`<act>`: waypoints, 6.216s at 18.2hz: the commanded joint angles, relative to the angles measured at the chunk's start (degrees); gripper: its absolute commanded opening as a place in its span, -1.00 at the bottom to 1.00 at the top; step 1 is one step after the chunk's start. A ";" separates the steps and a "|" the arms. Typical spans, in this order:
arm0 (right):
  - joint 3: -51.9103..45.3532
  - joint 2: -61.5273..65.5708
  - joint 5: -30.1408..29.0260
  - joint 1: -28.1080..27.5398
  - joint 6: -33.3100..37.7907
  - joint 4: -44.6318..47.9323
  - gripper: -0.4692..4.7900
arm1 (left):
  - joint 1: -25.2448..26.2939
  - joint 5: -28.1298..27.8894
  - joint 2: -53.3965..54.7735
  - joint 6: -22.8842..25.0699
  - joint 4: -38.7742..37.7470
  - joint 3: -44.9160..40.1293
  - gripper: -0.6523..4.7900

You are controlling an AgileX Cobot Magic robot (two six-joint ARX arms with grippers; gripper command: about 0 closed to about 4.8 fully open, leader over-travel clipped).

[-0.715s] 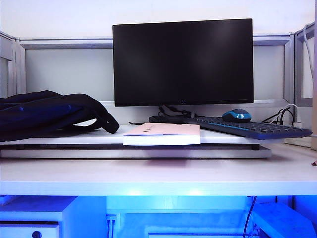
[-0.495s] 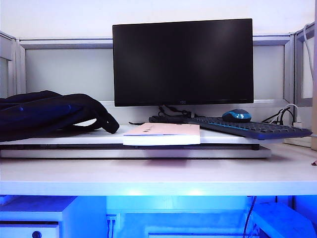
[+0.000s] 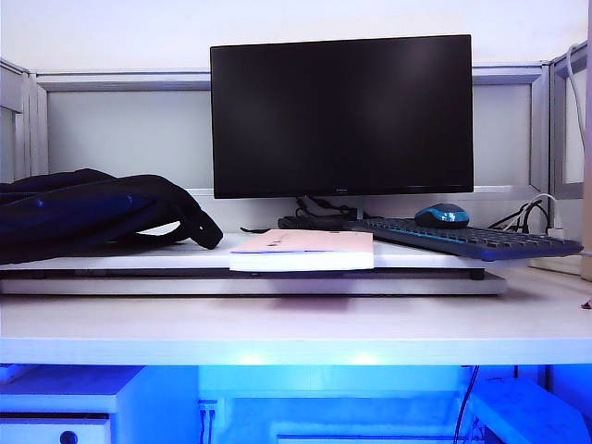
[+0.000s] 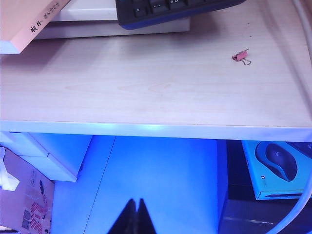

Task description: Pick up the book on the desk and put it into the open backpack.

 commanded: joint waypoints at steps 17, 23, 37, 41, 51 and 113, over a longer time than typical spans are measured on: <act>5.88 0.02 -9.16 0.11 13.92 18.51 0.00 | 0.00 10.67 0.09 -24.26 32.41 6.36 1.00; 16.28 1.53 -9.01 0.11 20.55 21.14 0.46 | 0.02 7.39 0.20 -25.90 31.76 15.28 1.00; 33.14 46.42 -27.52 0.20 45.68 38.05 0.91 | 0.02 8.92 35.52 -50.80 43.60 26.47 1.00; 33.14 58.03 -32.39 1.51 51.49 46.16 0.91 | 0.04 11.91 42.95 -51.06 44.41 26.56 1.00; 33.16 80.50 -33.05 8.11 56.92 59.87 0.93 | 0.20 14.32 53.35 -50.99 45.29 26.56 1.00; 58.99 109.59 -40.87 13.73 75.10 86.66 -0.85 | 22.56 30.01 74.66 -40.65 32.06 38.42 1.00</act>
